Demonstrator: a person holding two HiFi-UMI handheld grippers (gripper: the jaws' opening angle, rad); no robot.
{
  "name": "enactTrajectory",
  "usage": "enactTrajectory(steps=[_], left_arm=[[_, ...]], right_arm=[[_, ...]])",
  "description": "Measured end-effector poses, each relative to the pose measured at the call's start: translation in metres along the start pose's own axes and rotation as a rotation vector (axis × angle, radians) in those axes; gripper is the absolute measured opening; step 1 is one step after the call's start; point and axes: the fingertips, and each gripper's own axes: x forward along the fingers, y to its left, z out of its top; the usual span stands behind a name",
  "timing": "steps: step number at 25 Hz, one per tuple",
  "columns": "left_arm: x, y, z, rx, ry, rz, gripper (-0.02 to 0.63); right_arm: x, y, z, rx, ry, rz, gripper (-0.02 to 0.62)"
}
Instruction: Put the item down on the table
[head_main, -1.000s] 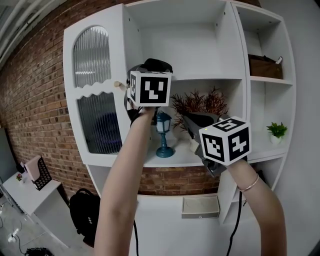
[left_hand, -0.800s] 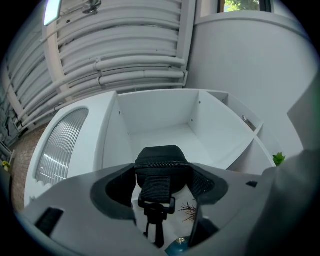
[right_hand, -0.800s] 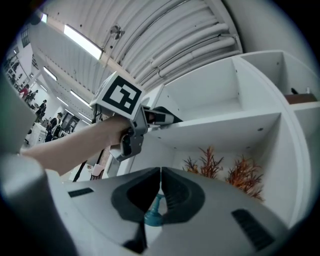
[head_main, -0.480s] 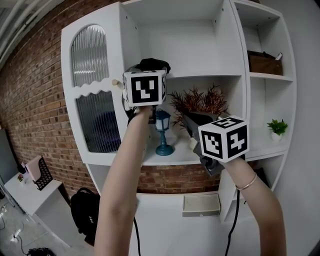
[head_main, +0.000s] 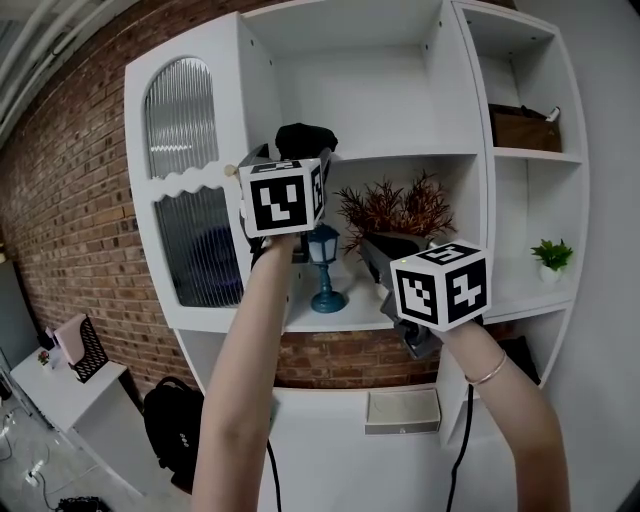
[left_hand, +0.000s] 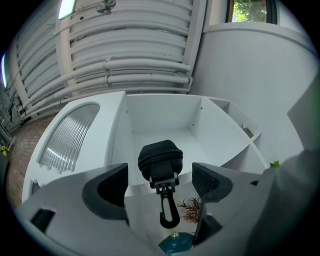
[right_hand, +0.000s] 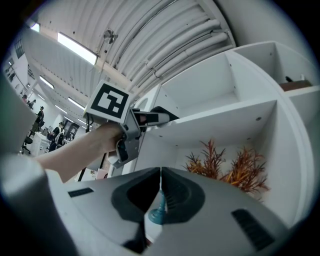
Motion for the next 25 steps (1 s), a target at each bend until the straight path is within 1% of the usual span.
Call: enactTrajectory(steps=[3,6,11,16,20,22,25], left_arm=[[-0.011,0.002,-0.001,-0.037,-0.025,0.001,0.383],[-0.025,0.003,-0.001,-0.077,-0.052,-0.014,0.383],[-0.047,-0.001,-0.010,-0.101,-0.069,-0.027,0.380],[-0.071,-0.003,-0.030,-0.120,-0.079,-0.023,0.311],[-0.091,-0.010,-0.052,-0.145,-0.068,-0.037,0.266],[-0.101,-0.015,-0.064,-0.137,-0.051,-0.046,0.240],[-0.118,-0.026,-0.083,-0.104,-0.027,-0.057,0.210]], right_arm=[[-0.003,0.002,0.000,0.003,-0.003,0.004,0.000],[-0.007,0.004,-0.001,-0.005,-0.003,-0.002,0.000],[-0.016,0.013,-0.003,-0.039,-0.007,-0.002,0.000],[-0.026,0.027,-0.011,-0.080,-0.004,0.005,-0.002],[-0.034,0.036,-0.028,-0.059,0.011,0.023,-0.002],[-0.039,0.038,-0.037,-0.048,0.019,0.025,-0.003],[-0.047,0.039,-0.049,-0.043,0.029,0.015,-0.005]])
